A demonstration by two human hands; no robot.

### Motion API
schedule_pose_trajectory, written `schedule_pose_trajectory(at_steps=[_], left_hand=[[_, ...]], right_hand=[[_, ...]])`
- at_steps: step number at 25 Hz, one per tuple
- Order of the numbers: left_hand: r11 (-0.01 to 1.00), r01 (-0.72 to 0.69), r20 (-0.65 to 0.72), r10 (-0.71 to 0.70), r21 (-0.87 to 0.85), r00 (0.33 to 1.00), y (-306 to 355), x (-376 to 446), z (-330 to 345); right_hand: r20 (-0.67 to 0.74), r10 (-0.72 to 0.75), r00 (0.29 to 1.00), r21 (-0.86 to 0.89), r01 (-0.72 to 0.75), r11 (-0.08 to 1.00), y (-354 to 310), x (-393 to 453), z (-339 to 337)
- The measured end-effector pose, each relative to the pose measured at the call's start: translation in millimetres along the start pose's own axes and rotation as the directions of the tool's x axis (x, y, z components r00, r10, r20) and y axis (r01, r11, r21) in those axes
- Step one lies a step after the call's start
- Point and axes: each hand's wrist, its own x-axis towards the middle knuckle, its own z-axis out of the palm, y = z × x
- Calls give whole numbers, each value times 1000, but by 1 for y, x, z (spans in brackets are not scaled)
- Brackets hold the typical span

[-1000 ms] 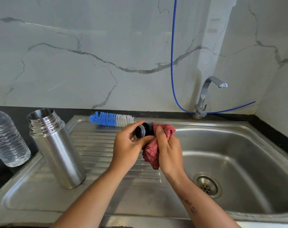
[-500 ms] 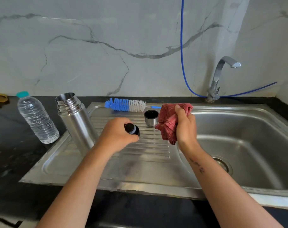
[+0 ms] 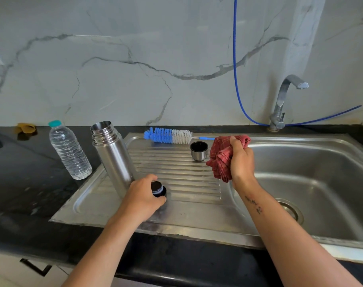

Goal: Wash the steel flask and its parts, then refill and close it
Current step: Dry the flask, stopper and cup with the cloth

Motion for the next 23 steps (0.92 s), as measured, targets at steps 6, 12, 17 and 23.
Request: schedule_pose_trajectory(at_steps=[6,12,17,23], left_hand=[[998,-48,0,48,-40,999,6,5,7],[995,-67,3,67,-70,998,25,28,17],[995,-67,-20,65,-73,998,24,33,23],[997,-68,14,68,-34,998,37,38,22]], right_hand=[[-12,13,1000,45,-12,999,-1,2,-1],[-3,11,1000,43,-10,999,-3,1,-3],[8,8,1000,33,-9,999,-3,2,-3],[-56,9,998,-3,-9,1000,-1,5,-1]])
